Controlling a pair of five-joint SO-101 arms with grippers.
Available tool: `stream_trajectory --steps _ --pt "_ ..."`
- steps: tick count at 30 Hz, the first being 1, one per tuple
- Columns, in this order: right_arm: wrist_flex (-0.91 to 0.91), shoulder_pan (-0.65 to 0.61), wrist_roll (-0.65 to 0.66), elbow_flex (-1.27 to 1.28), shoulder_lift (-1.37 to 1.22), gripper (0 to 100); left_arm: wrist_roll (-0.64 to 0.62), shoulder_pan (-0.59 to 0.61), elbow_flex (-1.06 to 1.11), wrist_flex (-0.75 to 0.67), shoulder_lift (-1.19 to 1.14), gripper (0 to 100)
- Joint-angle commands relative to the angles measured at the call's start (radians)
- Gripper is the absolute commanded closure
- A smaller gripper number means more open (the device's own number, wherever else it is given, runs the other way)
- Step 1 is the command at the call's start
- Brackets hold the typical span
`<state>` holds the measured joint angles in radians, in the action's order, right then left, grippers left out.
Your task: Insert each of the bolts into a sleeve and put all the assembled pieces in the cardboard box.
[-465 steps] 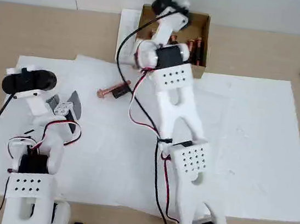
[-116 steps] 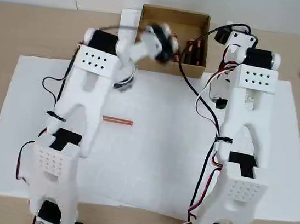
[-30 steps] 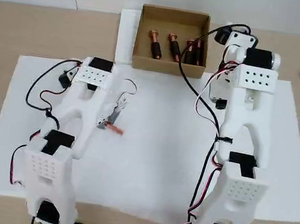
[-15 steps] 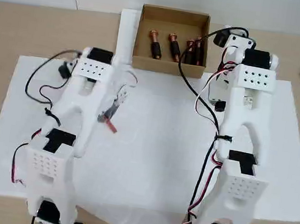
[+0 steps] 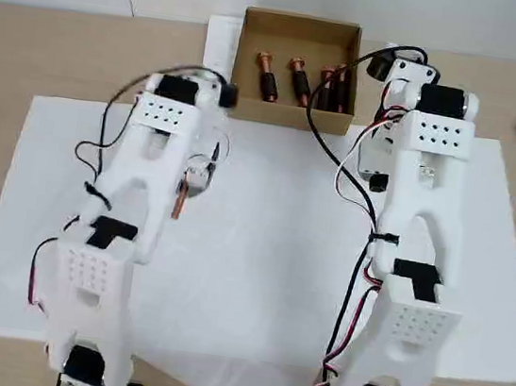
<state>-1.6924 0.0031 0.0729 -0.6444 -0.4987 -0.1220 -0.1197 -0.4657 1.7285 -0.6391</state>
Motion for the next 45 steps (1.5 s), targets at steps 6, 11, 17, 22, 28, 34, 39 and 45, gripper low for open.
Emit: stream_trajectory --steps 6,11,17,22,28,34,39,45 --pt "0.004 -0.002 0.005 -0.043 0.077 99.5 0.04 0.011 -0.048 -0.048 -0.049 96" --pt "0.004 -0.012 0.005 -0.043 0.147 99.5 0.063 0.011 -0.048 -0.072 -0.046 88" --pt "0.004 -0.022 0.005 -0.041 0.151 99.5 0.069 0.011 -0.048 -0.118 -0.055 88" --pt "0.004 -0.022 0.005 -0.041 0.151 99.5 0.063 0.011 -0.048 -0.12 -0.046 88" --pt "0.004 -0.022 0.005 -0.041 0.151 99.5 0.043 0.005 -0.13 -0.075 -0.046 90" --pt "0.004 -0.022 0.005 -0.041 0.151 99.5 0.041 -0.018 -0.216 -0.025 -0.052 90" --pt "0.004 -0.022 0.005 -0.04 0.151 99.5 0.041 -0.015 -0.206 -0.04 -0.071 90" --pt "0.005 -0.022 0.005 -0.04 0.15 99.5 0.041 -0.014 -0.208 -0.058 -0.11 90"
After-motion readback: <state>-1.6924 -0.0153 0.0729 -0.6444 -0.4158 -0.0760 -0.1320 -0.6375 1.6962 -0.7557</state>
